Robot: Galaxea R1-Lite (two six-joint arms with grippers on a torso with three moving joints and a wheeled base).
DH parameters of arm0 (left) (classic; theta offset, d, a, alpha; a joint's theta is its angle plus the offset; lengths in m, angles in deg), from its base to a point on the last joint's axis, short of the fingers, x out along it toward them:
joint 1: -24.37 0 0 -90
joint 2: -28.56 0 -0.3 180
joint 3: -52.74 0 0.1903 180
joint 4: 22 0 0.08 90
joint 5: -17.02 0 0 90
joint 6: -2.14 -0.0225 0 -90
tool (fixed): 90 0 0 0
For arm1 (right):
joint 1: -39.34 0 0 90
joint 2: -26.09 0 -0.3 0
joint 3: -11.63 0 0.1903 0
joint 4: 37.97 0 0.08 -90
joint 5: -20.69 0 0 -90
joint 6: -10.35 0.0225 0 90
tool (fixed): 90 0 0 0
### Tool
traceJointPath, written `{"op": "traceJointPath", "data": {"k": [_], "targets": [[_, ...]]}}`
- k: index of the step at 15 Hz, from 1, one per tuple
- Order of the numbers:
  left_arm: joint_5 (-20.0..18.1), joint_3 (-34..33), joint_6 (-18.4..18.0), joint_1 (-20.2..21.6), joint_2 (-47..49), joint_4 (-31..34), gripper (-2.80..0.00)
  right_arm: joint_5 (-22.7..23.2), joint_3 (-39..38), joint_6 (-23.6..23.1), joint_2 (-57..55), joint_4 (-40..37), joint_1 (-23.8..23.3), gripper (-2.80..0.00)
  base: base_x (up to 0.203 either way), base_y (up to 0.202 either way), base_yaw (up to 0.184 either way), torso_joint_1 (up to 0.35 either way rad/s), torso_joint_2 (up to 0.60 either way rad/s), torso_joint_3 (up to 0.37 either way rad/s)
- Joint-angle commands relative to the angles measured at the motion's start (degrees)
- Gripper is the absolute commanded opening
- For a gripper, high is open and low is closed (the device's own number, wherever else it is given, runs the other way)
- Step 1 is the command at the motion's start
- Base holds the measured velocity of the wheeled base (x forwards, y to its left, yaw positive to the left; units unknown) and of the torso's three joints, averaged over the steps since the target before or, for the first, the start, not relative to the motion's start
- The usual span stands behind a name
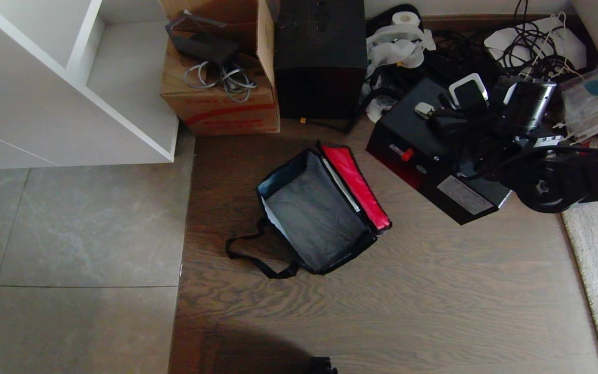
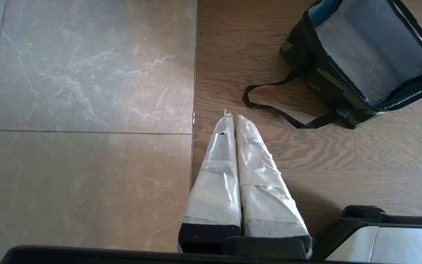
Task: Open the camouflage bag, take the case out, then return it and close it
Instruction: Place the black box back
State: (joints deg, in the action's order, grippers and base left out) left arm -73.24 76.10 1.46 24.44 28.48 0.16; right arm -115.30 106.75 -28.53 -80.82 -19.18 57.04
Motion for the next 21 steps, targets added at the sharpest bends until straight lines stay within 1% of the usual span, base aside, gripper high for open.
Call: {"op": "traceJointPath", "data": {"k": [1,5,11,17,19,21], "targets": [[-0.01,-0.53,-0.02,0.01,-0.01,-0.02,-2.8,-0.14,-0.23,-0.22,1.56,0.26,3.46,-2.8,0.0,0.0,0.0,0.0,0.0,0.0],[-0.01,-0.53,0.07,0.01,0.06,-0.02,-2.8,-0.08,-2.6,-0.14,3.13,0.28,8.11,-2.8,0.0,0.0,0.0,0.0,0.0,0.0],[-0.01,-0.53,0.05,0.01,0.07,-0.02,-2.8,-0.15,-3.35,0.53,3.87,-0.19,13.94,-2.8,0.0,0.0,0.0,0.0,0.0,0.0],[-0.01,-0.53,-0.02,0.01,0.06,-0.02,-2.8,-0.42,-3.9,1.98,2.44,-0.56,17.16,-2.8,0.0,0.0,0.0,0.0,0.0,0.0],[-0.01,-0.53,-0.02,0.01,0.07,-0.02,-2.8,-1.25,-3.46,3.78,1.55,-3.33,18.55,-2.8,0.0,0.0,0.0,0.0,0.0,0.0],[-0.01,-0.53,0.06,0.01,0.07,-0.02,-2.8,-2.02,-2.19,6.85,1.11,-8.97,20.33,-2.8,0.0,0.0,0.0,0.0,0.0,0.0]]}}
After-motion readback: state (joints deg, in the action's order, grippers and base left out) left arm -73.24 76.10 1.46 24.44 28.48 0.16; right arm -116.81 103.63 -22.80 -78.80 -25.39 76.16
